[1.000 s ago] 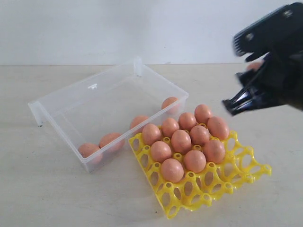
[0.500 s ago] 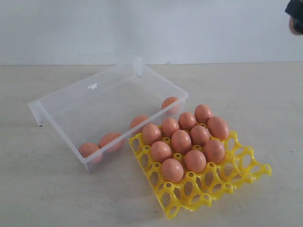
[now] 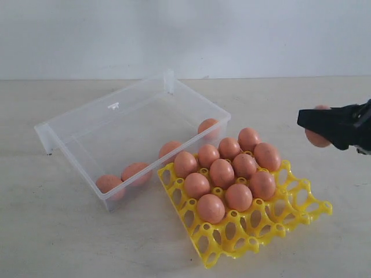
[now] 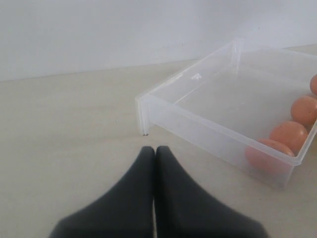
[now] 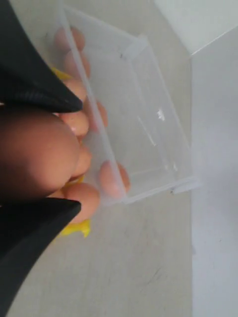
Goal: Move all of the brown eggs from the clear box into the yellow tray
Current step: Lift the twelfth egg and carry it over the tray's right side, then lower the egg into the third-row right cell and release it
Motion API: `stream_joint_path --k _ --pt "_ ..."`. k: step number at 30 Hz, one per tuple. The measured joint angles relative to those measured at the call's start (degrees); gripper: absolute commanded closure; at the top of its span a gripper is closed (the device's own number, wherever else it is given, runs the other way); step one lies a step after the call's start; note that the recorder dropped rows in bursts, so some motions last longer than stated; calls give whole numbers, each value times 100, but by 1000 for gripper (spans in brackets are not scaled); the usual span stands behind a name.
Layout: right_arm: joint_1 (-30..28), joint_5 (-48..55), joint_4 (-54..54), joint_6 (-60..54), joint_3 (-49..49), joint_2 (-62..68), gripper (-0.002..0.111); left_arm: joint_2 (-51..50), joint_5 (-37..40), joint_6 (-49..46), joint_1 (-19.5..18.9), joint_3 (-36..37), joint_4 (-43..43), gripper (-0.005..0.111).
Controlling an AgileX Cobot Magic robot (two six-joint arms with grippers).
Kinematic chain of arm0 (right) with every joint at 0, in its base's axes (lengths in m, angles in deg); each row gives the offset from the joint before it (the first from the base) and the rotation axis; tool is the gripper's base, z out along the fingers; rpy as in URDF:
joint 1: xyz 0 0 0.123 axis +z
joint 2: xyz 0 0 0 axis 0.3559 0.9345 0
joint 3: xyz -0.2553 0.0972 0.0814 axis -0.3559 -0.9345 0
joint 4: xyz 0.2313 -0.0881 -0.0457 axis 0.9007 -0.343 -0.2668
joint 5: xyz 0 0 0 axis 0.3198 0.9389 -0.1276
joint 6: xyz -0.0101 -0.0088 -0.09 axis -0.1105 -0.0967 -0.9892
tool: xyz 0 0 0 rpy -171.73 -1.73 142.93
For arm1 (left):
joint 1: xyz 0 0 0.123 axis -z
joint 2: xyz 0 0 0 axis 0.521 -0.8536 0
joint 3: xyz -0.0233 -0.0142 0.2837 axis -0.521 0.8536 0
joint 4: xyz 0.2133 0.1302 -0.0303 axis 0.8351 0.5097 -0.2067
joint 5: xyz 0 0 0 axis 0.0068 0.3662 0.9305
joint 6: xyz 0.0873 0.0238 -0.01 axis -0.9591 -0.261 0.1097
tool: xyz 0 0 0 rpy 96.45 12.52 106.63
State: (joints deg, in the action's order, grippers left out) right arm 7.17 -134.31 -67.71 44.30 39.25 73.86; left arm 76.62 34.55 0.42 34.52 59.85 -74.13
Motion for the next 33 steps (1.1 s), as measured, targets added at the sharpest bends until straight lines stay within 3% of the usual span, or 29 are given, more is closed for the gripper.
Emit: stream_joint_path --k 12,19,33 --pt "12 87 113 -402 33 1047 109 0 0 0 0 0 0 111" --pt "517 137 733 -1755 46 1611 109 0 0 0 0 0 0 111" --pt "969 495 1796 -2723 45 1805 109 0 0 0 0 0 0 111"
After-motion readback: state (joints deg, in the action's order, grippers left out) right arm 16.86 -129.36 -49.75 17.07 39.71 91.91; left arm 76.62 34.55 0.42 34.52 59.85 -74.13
